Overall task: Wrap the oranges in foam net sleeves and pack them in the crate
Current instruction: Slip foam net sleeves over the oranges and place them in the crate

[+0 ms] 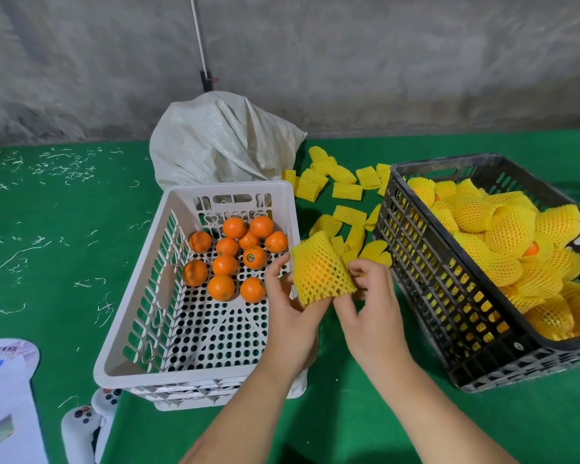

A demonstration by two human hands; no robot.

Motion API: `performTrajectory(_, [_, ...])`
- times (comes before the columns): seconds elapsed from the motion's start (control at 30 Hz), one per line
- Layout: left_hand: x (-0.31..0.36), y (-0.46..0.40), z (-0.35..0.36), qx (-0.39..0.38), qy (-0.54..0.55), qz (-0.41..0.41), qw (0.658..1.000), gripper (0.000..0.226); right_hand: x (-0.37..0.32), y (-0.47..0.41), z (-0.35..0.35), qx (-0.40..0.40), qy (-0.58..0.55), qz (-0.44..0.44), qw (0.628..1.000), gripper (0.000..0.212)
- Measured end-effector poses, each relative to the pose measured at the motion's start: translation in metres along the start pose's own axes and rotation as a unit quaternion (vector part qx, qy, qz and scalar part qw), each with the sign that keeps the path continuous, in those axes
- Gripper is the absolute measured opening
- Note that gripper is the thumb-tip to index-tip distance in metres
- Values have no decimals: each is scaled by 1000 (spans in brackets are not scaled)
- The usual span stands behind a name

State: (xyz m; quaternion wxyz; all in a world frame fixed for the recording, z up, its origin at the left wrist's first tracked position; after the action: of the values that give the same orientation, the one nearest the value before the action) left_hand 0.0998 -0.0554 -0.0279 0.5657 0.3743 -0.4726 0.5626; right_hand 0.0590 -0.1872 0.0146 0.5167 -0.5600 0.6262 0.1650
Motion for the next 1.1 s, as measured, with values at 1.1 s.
performTrajectory(1.1, [-19,-4,-3,-70,-155,16,985,71,-8,2,28,-131,-264,239,925,77])
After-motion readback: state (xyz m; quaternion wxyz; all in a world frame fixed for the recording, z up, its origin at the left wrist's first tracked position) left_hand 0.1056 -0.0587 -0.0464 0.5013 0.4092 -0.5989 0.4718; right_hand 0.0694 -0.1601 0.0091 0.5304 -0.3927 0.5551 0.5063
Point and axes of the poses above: each hand's wrist, its own y-axis away from the middle knuckle, its own z-axis out of the palm, x = y × z, the point moved 4 cm from there along -y, towards the middle knuckle, and after that the axes turned 3 degrees about -y, right-handed, at the moved point
